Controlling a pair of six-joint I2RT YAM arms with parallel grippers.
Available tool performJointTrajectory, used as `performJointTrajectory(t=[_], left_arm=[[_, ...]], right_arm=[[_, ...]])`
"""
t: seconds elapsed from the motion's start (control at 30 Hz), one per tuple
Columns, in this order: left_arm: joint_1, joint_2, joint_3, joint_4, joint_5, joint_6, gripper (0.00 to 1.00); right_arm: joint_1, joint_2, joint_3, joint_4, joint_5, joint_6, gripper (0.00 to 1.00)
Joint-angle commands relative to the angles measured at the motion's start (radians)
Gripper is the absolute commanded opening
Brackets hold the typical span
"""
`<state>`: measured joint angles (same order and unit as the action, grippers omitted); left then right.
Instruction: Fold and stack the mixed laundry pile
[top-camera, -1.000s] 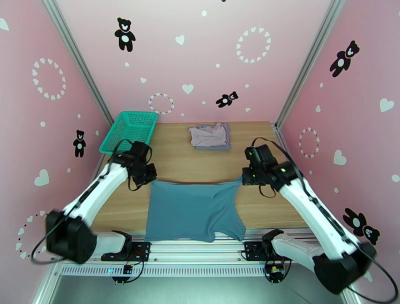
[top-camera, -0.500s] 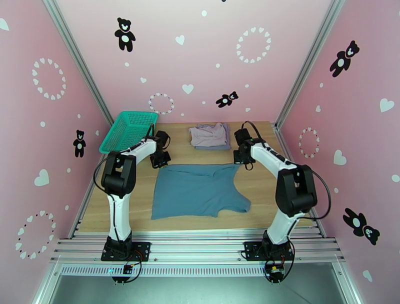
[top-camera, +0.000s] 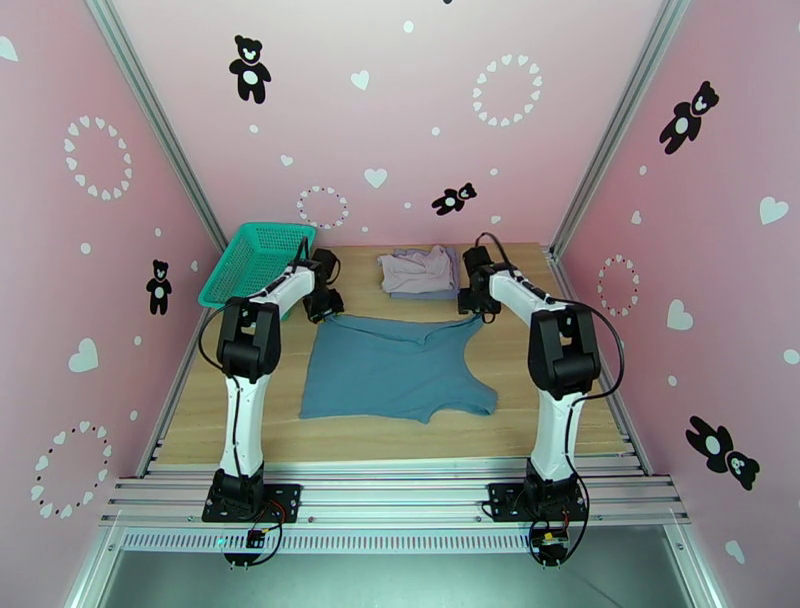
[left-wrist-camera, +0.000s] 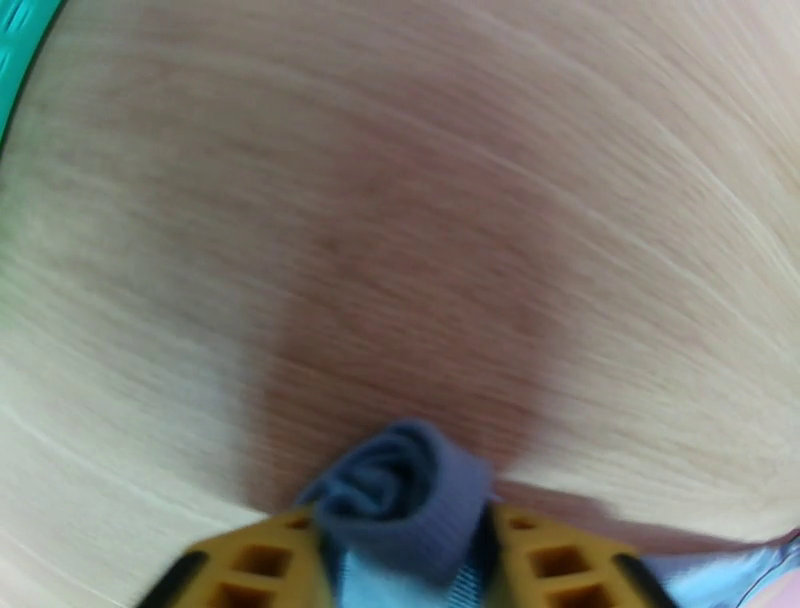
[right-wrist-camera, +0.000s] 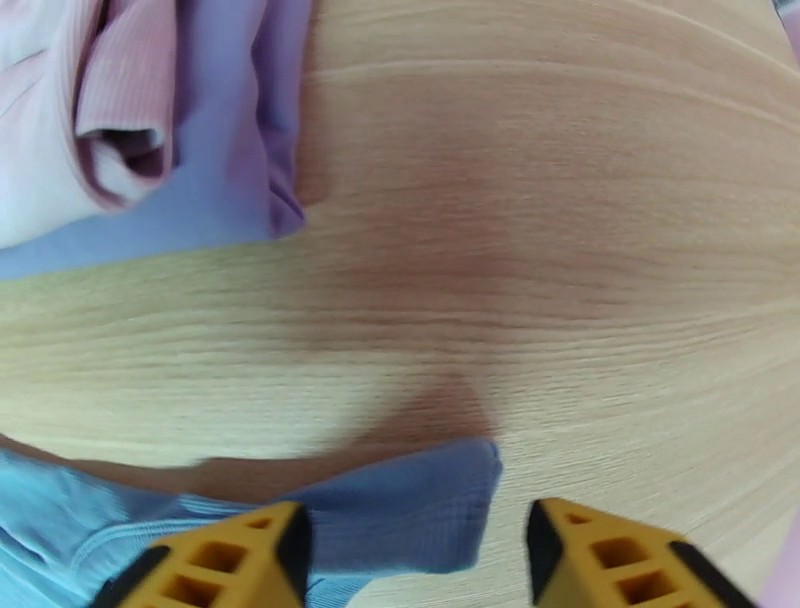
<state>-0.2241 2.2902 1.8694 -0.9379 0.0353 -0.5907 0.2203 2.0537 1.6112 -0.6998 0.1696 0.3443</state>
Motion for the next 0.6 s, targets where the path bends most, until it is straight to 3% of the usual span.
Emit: performJointTrajectory(t=[0.0,0.1,0.23,0.37,0.57], left_arm=[[0.008,-0.049,0.028,-0.027,0.026,0.010,0.61],[0.008,-0.097,0.027,-0.031,0.028,0.012,0.65],[0.009,-0.134,0.023,-0.039,0.026,0.016,0.65],[0.011,-0.127,0.006,-0.028,0.027,0.011,0.65],[0.011,-0.075,0.003,-0.017,0.036,0.009,0.65]], right_arm=[[0.002,-0.076,0.006,-0.008,-0.030,-0.023,0.73],[0.016,-0.154,-0.026,-0.009,-0.040,-0.045,0.77],[0.077,-0.221,-0.061,-0.034,-0.129,-0.072,0.74],[0.167,-0.187,-0.052,-0.066,-0.231,-0.066,0.66],[0.280,-0.064,0.010,-0.072,-0.224,-0.224,0.58]])
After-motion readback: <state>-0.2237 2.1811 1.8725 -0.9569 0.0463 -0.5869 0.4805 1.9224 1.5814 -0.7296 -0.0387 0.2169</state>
